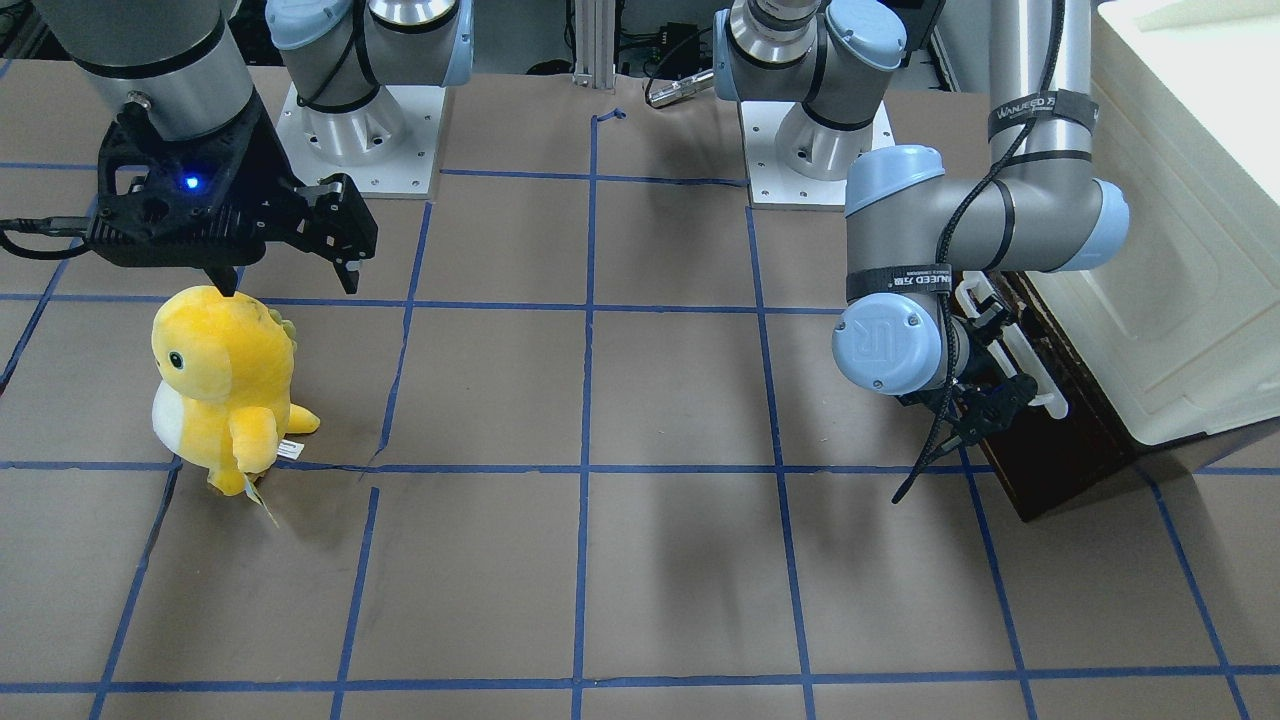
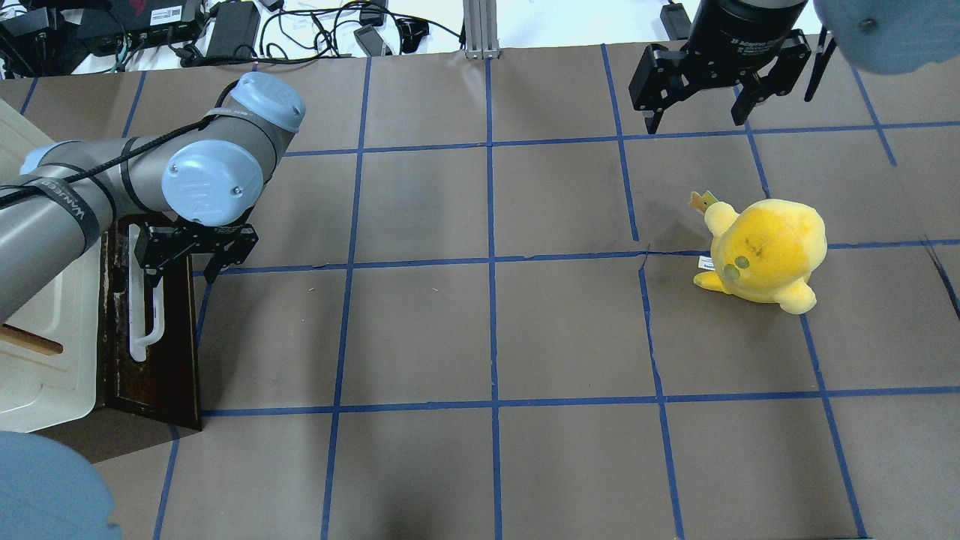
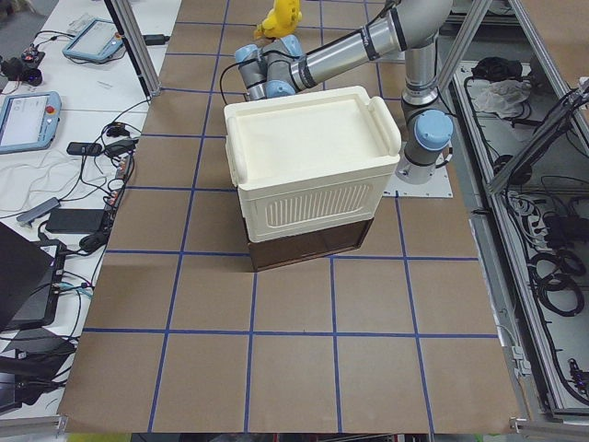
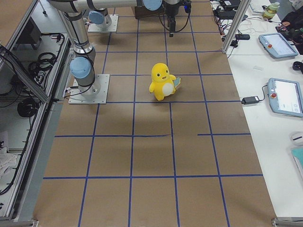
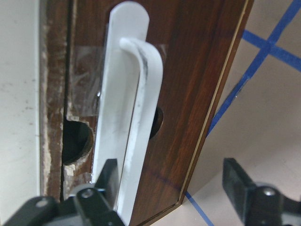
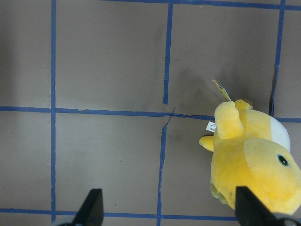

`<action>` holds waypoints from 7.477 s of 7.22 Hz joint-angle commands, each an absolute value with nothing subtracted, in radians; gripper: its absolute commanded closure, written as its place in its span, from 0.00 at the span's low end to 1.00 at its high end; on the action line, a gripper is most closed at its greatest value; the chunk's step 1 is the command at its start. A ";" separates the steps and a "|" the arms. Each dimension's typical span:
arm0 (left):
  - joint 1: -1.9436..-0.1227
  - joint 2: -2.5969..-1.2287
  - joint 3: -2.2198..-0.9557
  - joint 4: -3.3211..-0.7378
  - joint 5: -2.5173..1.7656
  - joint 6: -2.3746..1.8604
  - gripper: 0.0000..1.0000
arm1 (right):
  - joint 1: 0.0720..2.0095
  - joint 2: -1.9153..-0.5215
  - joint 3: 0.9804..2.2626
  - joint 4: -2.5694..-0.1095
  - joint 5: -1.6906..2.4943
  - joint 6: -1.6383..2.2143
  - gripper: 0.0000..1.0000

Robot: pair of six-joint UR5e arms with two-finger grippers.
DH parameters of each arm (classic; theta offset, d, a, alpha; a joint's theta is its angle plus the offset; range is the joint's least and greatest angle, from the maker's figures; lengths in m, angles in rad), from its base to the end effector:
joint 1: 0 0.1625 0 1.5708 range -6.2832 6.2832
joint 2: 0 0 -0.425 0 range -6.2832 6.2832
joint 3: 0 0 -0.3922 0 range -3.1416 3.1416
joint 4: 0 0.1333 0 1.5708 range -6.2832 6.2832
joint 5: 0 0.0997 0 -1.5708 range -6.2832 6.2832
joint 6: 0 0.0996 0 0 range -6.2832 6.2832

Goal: Pull drawer sideways
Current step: 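Lower the left gripper around the white handle and close it, then pull the handle with the left gripper, sliding the drawer out, then keep pulling the drawer outward with the left gripper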

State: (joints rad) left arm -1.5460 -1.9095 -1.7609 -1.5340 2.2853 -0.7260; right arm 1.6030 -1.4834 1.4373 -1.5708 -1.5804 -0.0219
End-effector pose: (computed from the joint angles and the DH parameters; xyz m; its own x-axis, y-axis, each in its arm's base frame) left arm -0.0548 -0.5337 0.2521 -0.5560 -0.3676 -0.7455 -0.5228 0.8519 -0.0301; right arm 0.1494 -0.5285 0.5091 -0.9985 -0.0536 0.0106 -0.0540 0.9975 -0.0459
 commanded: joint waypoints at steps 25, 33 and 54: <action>-1.516 -1.898 -1.752 -1.615 2.298 -0.658 0.74 | 1.603 -1.483 1.437 -1.571 -1.580 -0.021 0.00; -1.543 -1.905 -1.726 -1.632 2.283 -0.666 0.91 | 1.603 -1.483 1.437 -1.571 -1.580 -0.021 0.00; -1.667 -1.927 -1.664 -1.667 2.214 -0.695 0.89 | 1.603 -1.483 1.437 -1.571 -1.580 -0.023 0.00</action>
State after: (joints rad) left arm -1.6622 -1.9256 -1.6689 -1.6675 2.2155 -0.6948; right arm 1.6030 -1.4834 1.4374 -1.5708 -1.5799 -0.0224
